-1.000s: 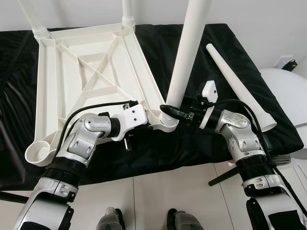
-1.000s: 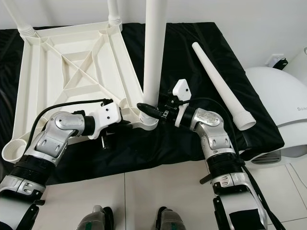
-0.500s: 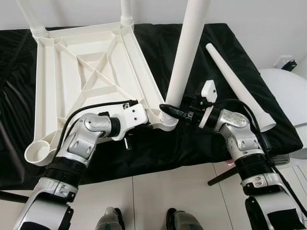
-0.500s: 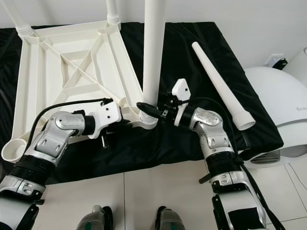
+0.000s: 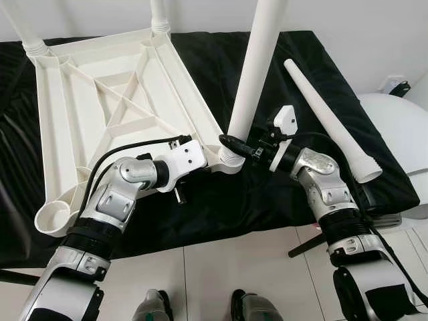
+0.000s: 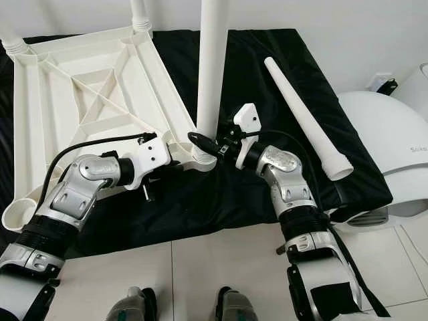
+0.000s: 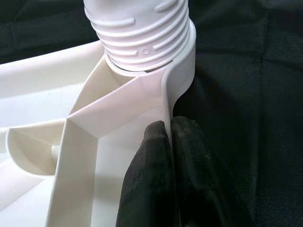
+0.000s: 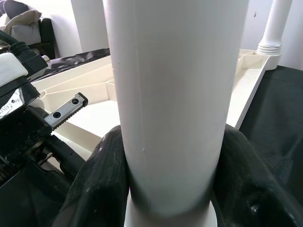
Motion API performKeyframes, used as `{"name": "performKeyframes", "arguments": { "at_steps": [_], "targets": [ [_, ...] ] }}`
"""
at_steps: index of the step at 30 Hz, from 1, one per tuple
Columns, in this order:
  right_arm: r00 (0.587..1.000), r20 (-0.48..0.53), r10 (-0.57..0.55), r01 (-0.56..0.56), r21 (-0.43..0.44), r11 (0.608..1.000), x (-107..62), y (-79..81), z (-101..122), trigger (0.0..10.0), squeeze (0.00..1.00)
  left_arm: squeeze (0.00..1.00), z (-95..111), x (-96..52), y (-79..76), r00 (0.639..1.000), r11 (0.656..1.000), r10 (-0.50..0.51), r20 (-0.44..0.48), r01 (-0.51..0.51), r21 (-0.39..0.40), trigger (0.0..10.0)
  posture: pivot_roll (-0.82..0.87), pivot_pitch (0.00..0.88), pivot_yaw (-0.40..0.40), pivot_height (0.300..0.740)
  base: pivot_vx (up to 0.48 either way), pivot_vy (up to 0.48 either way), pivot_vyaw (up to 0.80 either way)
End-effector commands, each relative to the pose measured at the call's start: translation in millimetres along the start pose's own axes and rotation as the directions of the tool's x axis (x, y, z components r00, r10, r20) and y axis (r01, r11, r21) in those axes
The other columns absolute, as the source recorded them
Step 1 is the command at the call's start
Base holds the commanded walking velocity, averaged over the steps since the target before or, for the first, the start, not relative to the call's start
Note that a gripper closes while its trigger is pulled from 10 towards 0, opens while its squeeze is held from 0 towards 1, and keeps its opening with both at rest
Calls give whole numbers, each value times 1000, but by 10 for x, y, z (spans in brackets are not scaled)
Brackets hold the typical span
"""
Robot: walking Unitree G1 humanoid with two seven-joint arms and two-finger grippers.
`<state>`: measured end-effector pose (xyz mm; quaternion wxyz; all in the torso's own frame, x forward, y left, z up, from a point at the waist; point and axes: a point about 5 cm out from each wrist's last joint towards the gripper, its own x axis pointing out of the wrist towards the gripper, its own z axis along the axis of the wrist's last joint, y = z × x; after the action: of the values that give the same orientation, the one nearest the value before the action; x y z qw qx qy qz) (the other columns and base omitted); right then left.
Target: Building children table
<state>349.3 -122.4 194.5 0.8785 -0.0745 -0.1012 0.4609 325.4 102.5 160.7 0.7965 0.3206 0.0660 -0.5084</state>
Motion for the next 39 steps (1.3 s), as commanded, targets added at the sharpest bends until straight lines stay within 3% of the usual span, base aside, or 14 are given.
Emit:
{"name": "performKeyframes", "arguments": {
  "at_steps": [1,22,39],
  "targets": [
    [975,-149,-165,178,81,981,-206,-111,-332,10000,0,0,-333,74,-294,985,990,-124,-120,114,-85,10000,68,197,3,740,0,0,0],
    [919,-89,-384,390,64,918,-242,-159,-312,10000,0,0,-323,83,-310,986,990,-117,-118,107,-91,10000,61,203,-3,740,0,0,0],
    [865,-26,-501,502,57,863,-221,-22,-273,10000,0,0,-316,88,-310,987,990,-114,-114,103,-96,10000,57,209,-6,740,0,0,0]
  ]
}}
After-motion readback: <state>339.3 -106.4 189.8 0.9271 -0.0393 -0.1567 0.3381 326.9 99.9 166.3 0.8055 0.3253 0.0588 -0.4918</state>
